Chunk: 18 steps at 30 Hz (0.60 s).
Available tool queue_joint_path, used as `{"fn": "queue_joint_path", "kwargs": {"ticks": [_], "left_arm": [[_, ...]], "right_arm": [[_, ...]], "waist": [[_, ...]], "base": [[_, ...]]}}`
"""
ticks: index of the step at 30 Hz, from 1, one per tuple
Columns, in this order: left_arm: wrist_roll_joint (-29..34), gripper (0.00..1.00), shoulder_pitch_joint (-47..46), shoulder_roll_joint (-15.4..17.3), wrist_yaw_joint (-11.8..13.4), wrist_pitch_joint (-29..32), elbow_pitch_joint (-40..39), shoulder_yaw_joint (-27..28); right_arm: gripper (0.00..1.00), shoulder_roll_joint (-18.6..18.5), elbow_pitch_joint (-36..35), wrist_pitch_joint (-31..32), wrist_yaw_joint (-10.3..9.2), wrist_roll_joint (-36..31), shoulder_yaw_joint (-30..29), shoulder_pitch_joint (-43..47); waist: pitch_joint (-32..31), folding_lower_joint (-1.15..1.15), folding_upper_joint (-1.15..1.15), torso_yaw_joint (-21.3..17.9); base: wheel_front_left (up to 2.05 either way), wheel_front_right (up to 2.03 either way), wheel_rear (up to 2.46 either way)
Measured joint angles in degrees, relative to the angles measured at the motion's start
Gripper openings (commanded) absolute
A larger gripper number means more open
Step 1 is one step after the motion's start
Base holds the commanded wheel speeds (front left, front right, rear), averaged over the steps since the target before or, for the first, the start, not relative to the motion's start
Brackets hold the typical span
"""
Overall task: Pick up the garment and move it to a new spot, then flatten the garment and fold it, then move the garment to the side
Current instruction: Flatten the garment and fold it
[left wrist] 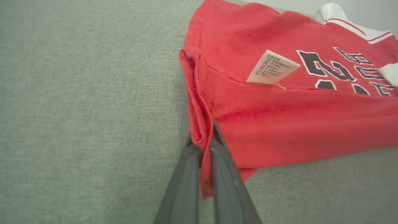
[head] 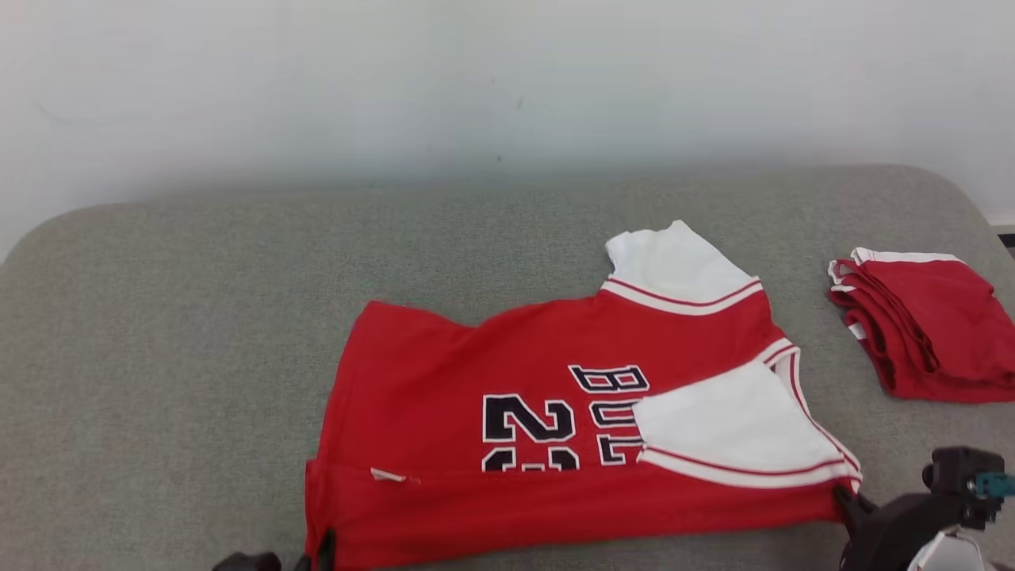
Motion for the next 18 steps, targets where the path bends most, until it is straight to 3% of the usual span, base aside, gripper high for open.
{"fn": "queue_joint_path", "kwargs": {"ticks": [5, 6, 7, 8, 9, 10, 18], "left_arm": [[-0.4, 0.00, 3.2, 0.2, 0.8, 1.3, -2.3, -0.2], [-0.5, 0.09, 3.6, 0.2, 0.9, 1.7, -2.5, -0.2], [-0.6, 0.27, 3.9, 0.2, 1.0, 1.9, -2.8, -0.3], [-0.7, 0.72, 4.1, 0.2, 1.2, 2.2, -3.1, -0.3], [-0.9, 1.00, 4.3, 0.2, 1.5, 2.7, -3.2, -0.3], [-1.0, 1.00, 4.4, 0.2, 1.6, 2.9, -3.4, -0.2], [-2.1, 1.00, 3.1, 2.1, 3.2, 5.6, -6.9, 1.8]], "right_arm": [[0.00, 1.7, -2.7, 2.7, 0.00, -0.6, -1.9, 4.0], [0.00, 1.8, -2.8, 3.1, 0.00, -1.0, -2.0, 4.5], [0.00, 2.0, -2.9, 3.4, 0.00, -1.4, -2.2, 4.8], [0.19, 2.1, -2.9, 3.9, 0.00, -1.8, -2.2, 4.9], [0.46, 2.1, -2.9, 4.2, 0.00, -2.2, -2.1, 5.0], [1.00, 2.2, -3.0, 4.2, 0.00, -2.5, -2.2, 4.9], [1.00, 2.3, -5.3, 5.5, -0.01, -3.8, -2.6, 0.2]], "waist": [[0.2, 0.00, 0.01, 0.1], [0.3, 0.00, 0.01, 0.1], [0.4, 0.00, 0.00, 0.0], [0.5, 0.00, 0.00, 0.0], [0.6, 0.00, 0.01, -0.1], [0.7, 0.00, 0.01, -0.2], [1.8, 0.01, 0.01, -0.5]], "base": [[0.00, 0.00, 0.00], [0.00, 0.00, 0.00], [0.00, 0.00, 0.00], [0.00, 0.00, 0.00], [0.00, 0.00, 0.00], [0.00, 0.00, 0.00], [0.00, 0.00, 0.00]]}}
